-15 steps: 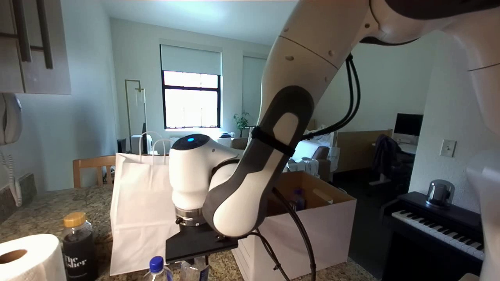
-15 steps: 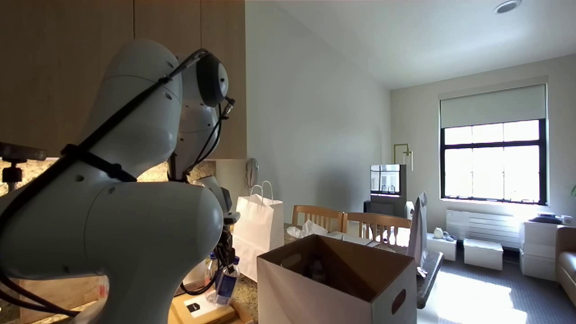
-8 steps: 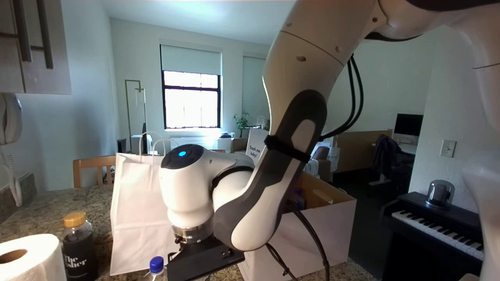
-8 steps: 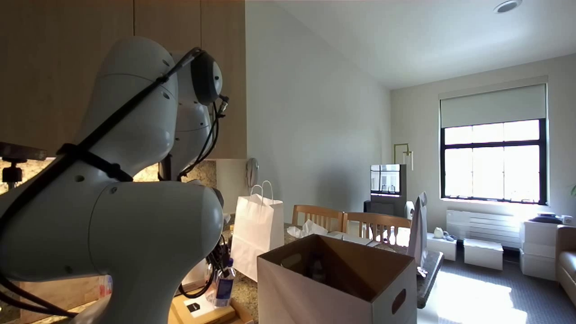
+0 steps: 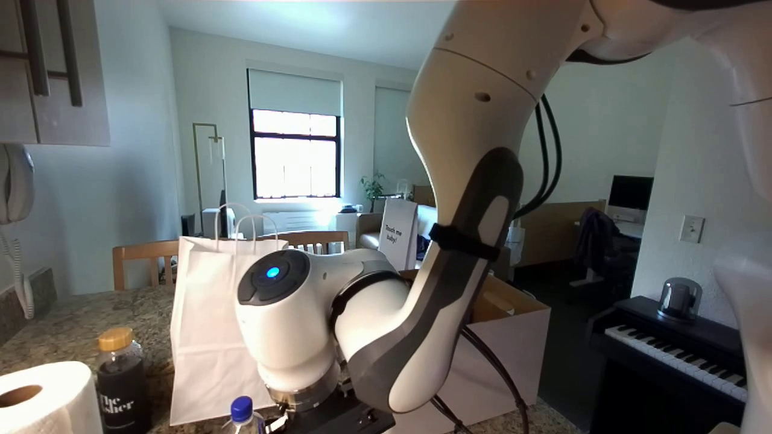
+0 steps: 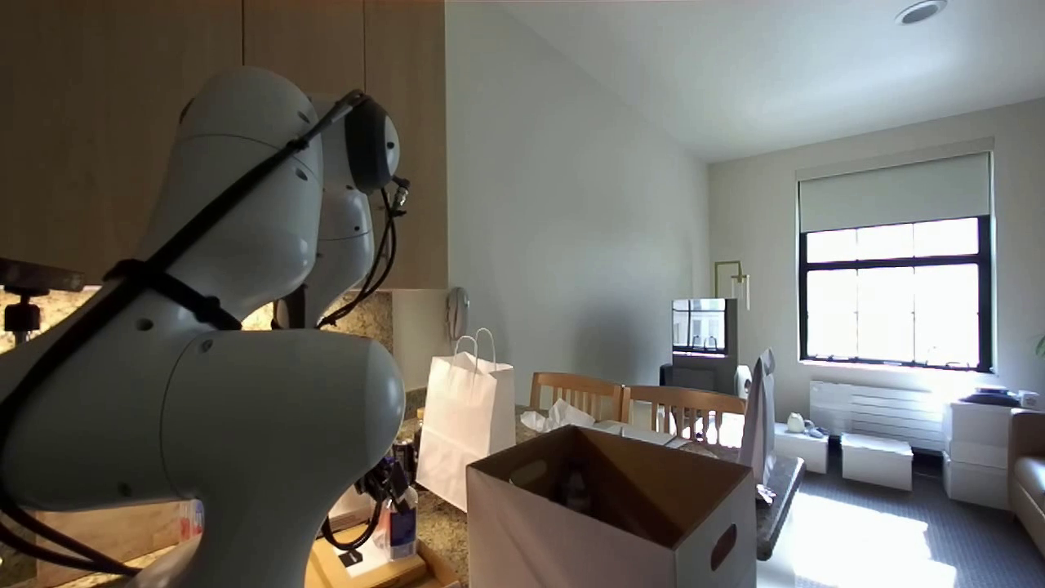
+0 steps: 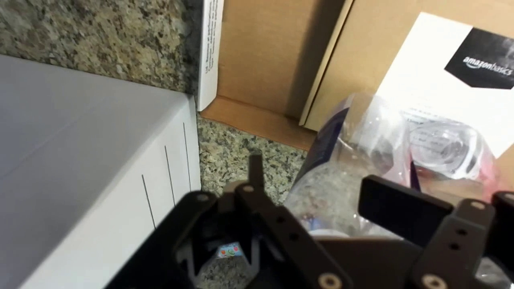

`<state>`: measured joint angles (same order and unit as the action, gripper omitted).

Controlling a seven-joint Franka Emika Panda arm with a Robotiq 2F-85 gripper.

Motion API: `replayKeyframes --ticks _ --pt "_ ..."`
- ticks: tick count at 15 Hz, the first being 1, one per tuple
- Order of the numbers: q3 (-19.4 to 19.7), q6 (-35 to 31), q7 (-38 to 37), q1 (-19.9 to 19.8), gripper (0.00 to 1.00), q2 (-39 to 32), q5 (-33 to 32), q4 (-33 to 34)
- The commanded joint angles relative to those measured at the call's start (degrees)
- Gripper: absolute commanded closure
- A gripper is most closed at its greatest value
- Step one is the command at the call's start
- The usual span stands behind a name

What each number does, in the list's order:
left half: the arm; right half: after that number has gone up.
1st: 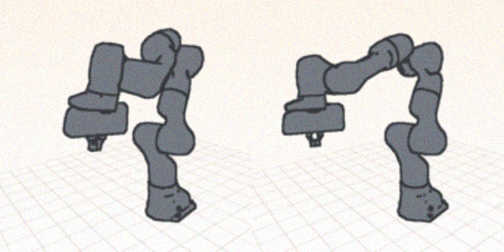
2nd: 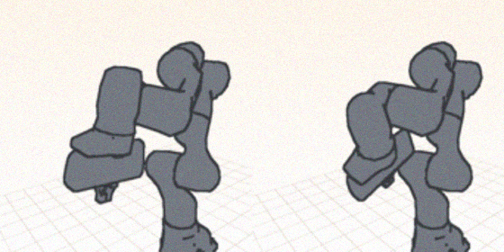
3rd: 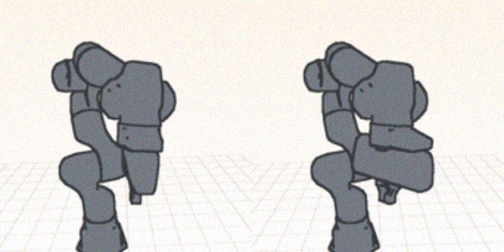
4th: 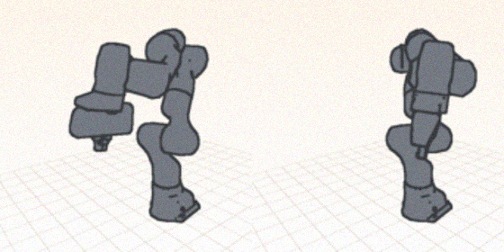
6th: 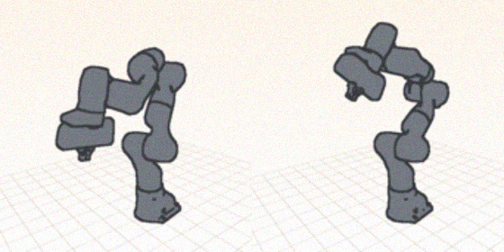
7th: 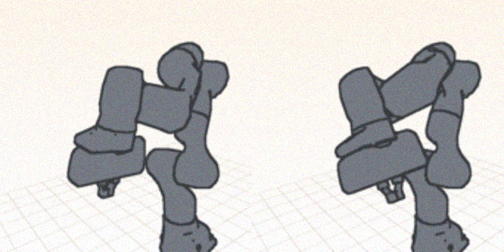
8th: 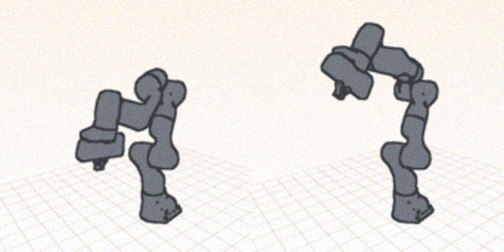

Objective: Pick up the bottle from the box and put them on the counter

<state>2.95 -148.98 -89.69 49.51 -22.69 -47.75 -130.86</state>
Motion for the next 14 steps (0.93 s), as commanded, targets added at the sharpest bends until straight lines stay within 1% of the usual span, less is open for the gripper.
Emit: replayKeyframes --ticks 1,3,10,13,14 --pt "-3.3 1.7 -4.4 -0.8 0.06 1.4 -3.8 -1.6" --pt "-4.7 3.7 -4.7 -0.9 0.0 1.3 -4.5 -1.3" --pt "-8.3 8.4 -4.4 -2.1 0.0 3.3 -3.5 -2.2" --pt "-10.4 13.9 -2.9 -2.4 0.0 4.8 -1.7 -1.9" --pt "-11.8 16.1 -2.0 -2.8 0.0 5.5 -0.2 -1.8"
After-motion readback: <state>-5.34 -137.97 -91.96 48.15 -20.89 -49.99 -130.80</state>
